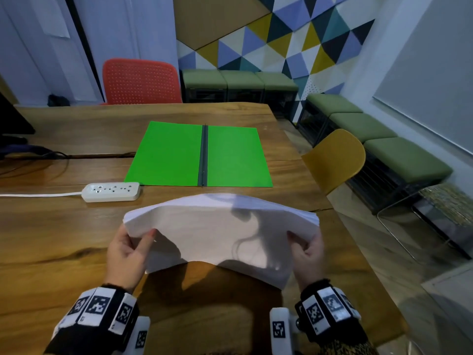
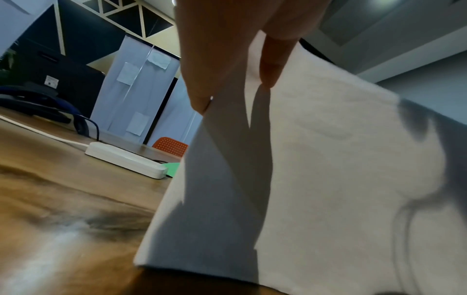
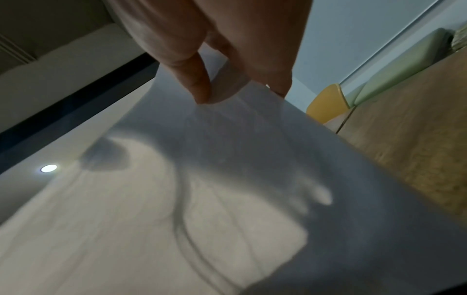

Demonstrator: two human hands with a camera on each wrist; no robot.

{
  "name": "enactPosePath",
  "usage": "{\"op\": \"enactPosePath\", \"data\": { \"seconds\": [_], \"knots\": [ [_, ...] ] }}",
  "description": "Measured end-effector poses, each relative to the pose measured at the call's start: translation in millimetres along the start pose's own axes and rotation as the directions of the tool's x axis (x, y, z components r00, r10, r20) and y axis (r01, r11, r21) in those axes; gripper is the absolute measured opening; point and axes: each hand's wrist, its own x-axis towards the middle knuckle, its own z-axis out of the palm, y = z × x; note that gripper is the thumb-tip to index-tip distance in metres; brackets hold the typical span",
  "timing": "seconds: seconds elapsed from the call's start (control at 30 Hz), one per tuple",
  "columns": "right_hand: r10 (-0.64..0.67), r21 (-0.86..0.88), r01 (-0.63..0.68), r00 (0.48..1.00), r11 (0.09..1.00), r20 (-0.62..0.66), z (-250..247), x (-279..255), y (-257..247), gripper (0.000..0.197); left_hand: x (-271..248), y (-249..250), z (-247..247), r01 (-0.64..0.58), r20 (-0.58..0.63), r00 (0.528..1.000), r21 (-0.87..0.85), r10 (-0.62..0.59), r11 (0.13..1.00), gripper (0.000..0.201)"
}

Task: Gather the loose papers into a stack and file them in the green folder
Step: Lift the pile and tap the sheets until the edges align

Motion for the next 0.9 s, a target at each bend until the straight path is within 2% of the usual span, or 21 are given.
{"op": "enactPosePath", "data": {
  "seconds": [0.13, 0.2, 0.23, 0.3, 0.37, 0.47, 0.57, 0.67, 0.73, 0.77, 0.83, 0.9],
  "knots": [
    [0.002, 0.109, -0.004, 1.000, 0.994, 0.019, -5, -2, -10, 0.039, -9, 17, -1, -0.072, 0.023, 0.997, -0.096, 0.075, 0.993, 0.040],
    [-0.021, 0.151, 0.027, 0.999, 0.988, -0.036, -2, 0, -20, 0.054, -11, 27, 3, -0.150, -0.050, 0.988, -0.141, 0.144, 0.979, 0.035],
    [-0.032, 0.138, 0.044, 0.996, 0.989, -0.086, 1, 3, -24, 0.053, -11, 29, 5, -0.181, -0.115, 0.979, -0.141, 0.166, 0.973, 0.039],
    [-0.002, 0.130, 0.025, 0.985, 0.991, -0.173, 6, 8, -31, 0.032, -9, 35, 13, -0.180, -0.235, 0.960, -0.106, 0.151, 0.978, 0.043],
    [0.082, 0.125, -0.058, 0.977, 0.990, -0.196, 8, 11, -34, 0.010, -8, 42, 20, -0.135, -0.303, 0.947, -0.085, 0.103, 0.987, 0.042],
    [0.125, 0.109, -0.106, 0.973, 0.988, -0.195, 7, 12, -34, 0.007, -4, 42, 20, -0.099, -0.322, 0.944, -0.075, 0.070, 0.992, 0.040],
    [0.113, 0.149, -0.083, 0.972, 0.985, -0.206, 9, 11, -35, 0.011, 3, 32, 15, -0.091, -0.282, 0.957, -0.061, 0.071, 0.994, 0.040],
    [0.123, 0.169, -0.085, 0.965, 0.982, -0.233, 10, 12, -29, 0.009, 8, 25, 13, -0.072, -0.257, 0.965, -0.072, 0.051, 0.995, 0.018],
    [0.128, 0.169, -0.094, 0.971, 0.981, -0.201, 8, 12, -29, 0.012, 10, 25, 8, -0.073, -0.194, 0.979, -0.089, 0.055, 0.993, 0.007],
    [0.121, 0.186, -0.092, 0.981, 0.978, -0.153, 6, 12, -30, 0.016, 11, 23, 4, -0.095, -0.125, 0.989, -0.127, 0.079, 0.987, 0.010],
    [0.081, 0.217, -0.077, 0.997, 0.973, -0.009, -1, 11, -30, 0.029, 8, 19, -7, -0.130, 0.054, 0.988, -0.175, 0.141, 0.976, 0.034],
    [0.052, 0.144, -0.066, 0.993, 0.987, 0.105, -7, 8, -25, 0.044, 3, 12, -16, -0.105, 0.152, 0.981, -0.123, 0.123, 0.987, 0.048]
  ]
}}
